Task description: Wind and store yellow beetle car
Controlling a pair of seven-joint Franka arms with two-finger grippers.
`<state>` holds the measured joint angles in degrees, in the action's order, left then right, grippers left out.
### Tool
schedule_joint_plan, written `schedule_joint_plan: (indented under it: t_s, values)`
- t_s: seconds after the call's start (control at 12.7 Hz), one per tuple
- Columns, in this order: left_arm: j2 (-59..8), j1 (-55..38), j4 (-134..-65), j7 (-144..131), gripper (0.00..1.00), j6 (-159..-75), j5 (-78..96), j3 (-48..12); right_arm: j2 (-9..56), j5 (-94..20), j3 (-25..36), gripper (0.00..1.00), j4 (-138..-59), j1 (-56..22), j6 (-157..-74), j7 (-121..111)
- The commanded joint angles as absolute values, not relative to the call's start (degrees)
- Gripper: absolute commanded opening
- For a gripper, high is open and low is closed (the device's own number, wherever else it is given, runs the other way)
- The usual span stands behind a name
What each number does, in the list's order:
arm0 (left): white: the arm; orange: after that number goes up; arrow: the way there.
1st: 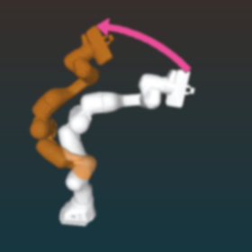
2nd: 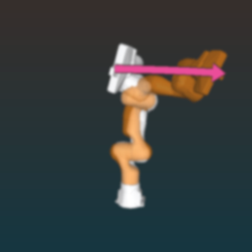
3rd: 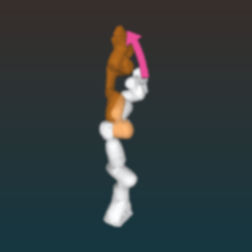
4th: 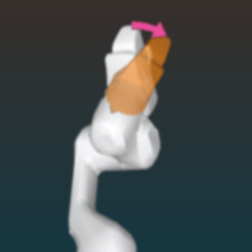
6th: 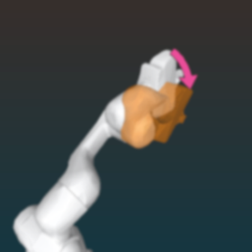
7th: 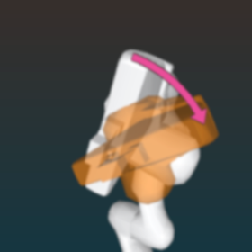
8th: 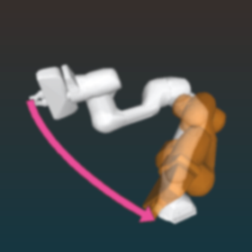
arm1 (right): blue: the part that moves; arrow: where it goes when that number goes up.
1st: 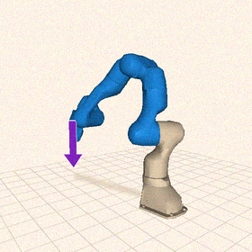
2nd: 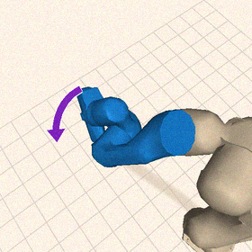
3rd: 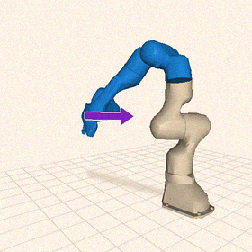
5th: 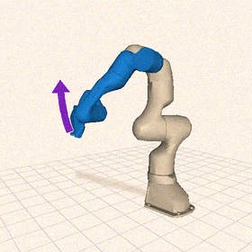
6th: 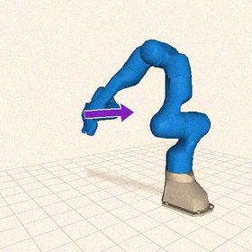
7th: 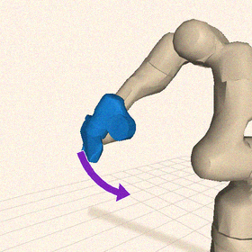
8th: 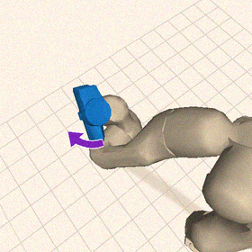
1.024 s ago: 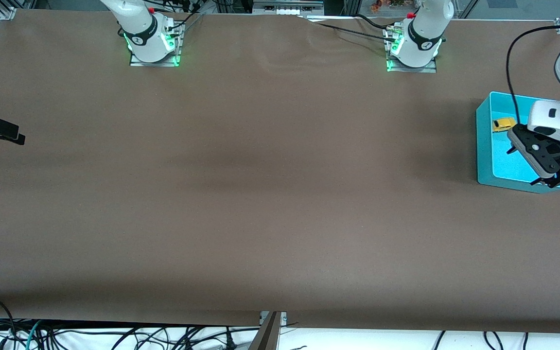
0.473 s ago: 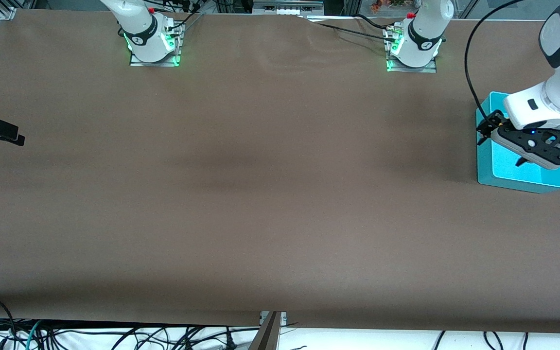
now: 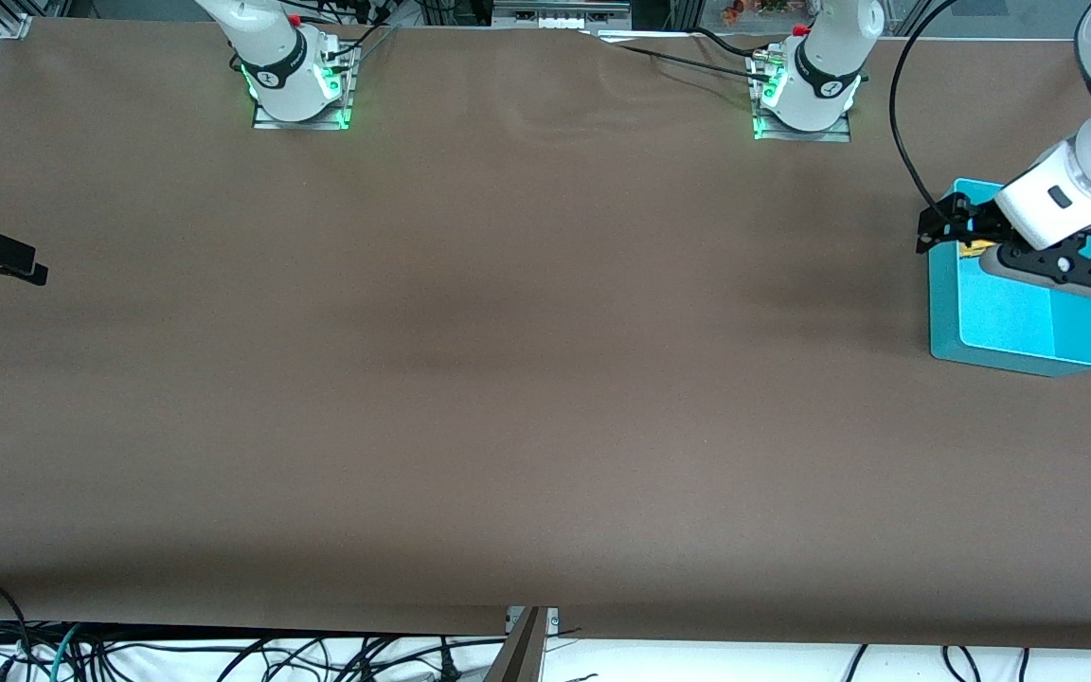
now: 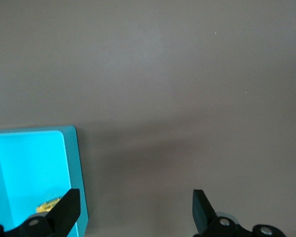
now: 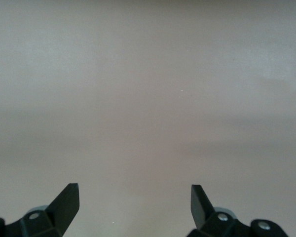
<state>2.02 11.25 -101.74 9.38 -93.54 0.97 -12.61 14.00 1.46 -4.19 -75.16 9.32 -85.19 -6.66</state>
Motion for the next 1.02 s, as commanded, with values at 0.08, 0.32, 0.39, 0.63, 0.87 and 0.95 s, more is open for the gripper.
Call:
schedule_joint_plan:
  t_s: [0.08, 0.32, 0.39, 0.63, 0.87, 0.95]
  values:
    - [3.6, 9.67, -97.21, 5.01, 1.0, -87.54, 0.8, -12.04, 13.62, 2.29, -4.13, 1.0, -75.41, 8.96, -85.61, -6.24]
    - [2.64, 9.05, -94.67, 6.06, 1.0, -87.45, -0.88, -12.57, 13.62, 2.29, -4.13, 1.0, -75.41, 8.88, -85.61, -6.24]
    - [2.2, 9.14, -94.22, 7.54, 1.0, -86.49, -0.7, -12.57, 13.62, 2.29, -4.13, 1.0, -75.41, 8.88, -85.61, -6.24]
    - [2.63, 9.14, -94.22, 2.85, 1.0, -85.87, -0.44, -13.62, 13.62, 2.29, -4.13, 1.0, -75.41, 8.79, -85.61, -6.24]
    - [3.34, 9.32, -94.48, -1.48, 1.0, -87.44, -0.79, -13.89, 13.62, 2.99, -4.13, 1.0, -75.41, 8.79, -85.61, -6.24]
    - [3.34, 9.32, -94.48, -4.28, 1.0, -87.54, -0.36, -13.89, 13.62, 2.99, -4.22, 1.0, -75.41, 8.79, -85.61, -6.24]
